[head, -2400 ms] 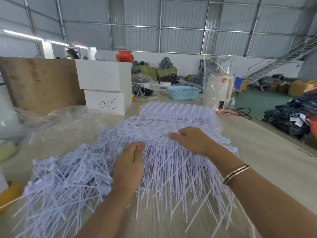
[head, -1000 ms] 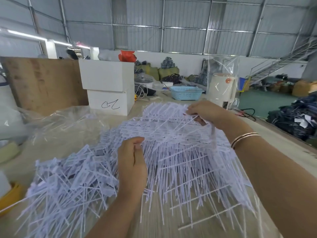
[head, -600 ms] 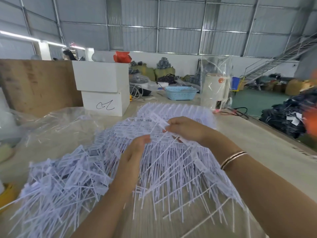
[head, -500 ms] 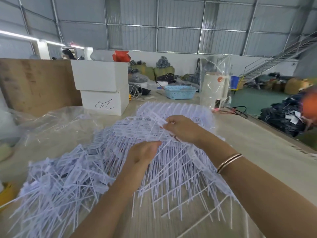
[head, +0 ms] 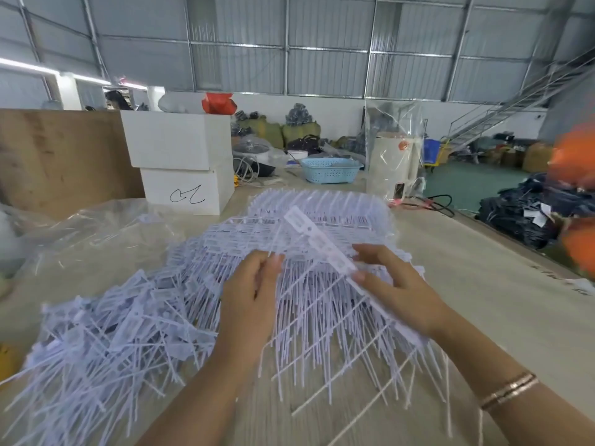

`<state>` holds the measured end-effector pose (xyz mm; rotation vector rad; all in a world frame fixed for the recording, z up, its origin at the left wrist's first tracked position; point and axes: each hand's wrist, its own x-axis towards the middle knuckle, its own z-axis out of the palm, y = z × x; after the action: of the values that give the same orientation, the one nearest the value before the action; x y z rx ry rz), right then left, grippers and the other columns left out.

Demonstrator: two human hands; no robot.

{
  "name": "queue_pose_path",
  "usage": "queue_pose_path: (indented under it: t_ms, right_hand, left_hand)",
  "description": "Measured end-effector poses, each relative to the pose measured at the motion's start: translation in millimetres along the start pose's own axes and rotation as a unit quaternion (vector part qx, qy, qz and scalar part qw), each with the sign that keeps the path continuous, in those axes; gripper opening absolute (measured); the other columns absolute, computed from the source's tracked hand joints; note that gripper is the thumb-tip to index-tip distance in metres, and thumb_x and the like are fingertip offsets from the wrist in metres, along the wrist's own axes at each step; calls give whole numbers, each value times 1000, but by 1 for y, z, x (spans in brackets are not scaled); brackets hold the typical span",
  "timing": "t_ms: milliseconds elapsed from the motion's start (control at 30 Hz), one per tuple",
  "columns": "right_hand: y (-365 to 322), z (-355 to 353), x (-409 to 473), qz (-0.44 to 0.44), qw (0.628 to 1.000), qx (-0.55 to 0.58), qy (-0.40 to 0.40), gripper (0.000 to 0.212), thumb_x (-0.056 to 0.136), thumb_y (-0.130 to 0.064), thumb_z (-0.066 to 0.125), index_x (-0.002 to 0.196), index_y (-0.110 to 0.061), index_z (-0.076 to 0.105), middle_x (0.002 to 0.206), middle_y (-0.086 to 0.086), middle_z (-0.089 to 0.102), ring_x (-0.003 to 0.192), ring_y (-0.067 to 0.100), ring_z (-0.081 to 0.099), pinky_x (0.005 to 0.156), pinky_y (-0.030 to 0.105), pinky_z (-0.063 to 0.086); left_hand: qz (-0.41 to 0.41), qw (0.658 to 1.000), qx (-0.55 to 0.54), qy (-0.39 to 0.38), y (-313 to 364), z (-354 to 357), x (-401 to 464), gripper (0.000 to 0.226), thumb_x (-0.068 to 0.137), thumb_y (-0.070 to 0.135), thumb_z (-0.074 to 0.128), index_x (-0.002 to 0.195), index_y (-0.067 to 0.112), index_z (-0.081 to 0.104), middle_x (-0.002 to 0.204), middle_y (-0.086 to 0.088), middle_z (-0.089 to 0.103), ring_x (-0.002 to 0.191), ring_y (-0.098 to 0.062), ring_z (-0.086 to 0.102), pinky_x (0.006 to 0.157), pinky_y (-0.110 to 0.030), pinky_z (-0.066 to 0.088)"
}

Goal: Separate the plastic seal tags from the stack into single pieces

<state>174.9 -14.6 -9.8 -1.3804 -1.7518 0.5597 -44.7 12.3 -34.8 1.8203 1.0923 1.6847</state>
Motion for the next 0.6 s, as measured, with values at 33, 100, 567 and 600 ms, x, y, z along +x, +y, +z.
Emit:
queue_pose_path:
  t_ms: [33, 100, 567, 600]
  right_hand:
    - [2, -2, -4, -7, 999, -41, 8, 39, 79, -55, 55, 114, -38, 56, 114, -24, 55, 105, -12, 50, 79, 2, 37]
    - [2, -7, -5, -32, 992, -121, 26, 25, 82, -44, 61, 96, -23, 65, 103, -12, 63, 98, 2, 55, 77, 3, 34]
    - [-15, 11, 11, -67, 978, 191, -52, 25, 92, -14, 55, 67, -12, 48, 91, -19, 70, 70, -10, 59, 59, 5, 42]
    - [-19, 12, 10, -79, 977, 195, -47, 24, 91, -17, 55, 67, -16, 52, 84, -10, 72, 58, -3, 57, 53, 9, 41]
  left_hand:
    - [1, 1000, -22, 9, 4, 0, 1, 42, 90, 56, 40, 84, 19, 61, 82, 0, 68, 61, -16, 54, 59, -19, 43]
    - [6, 998, -57, 0, 9, 0, 2, 36, 93, 50, 40, 84, 22, 60, 88, 14, 71, 71, -22, 64, 70, -29, 52]
    - [-241, 857, -403, -213, 6, -10, 12, 49, 88, 41, 36, 49, 20, 57, 51, -12, 61, 43, -20, 58, 46, -24, 50]
    - [-245, 840, -434, -215, 6, -10, 13, 49, 88, 39, 36, 49, 19, 57, 49, -12, 59, 41, -20, 57, 45, -24, 49]
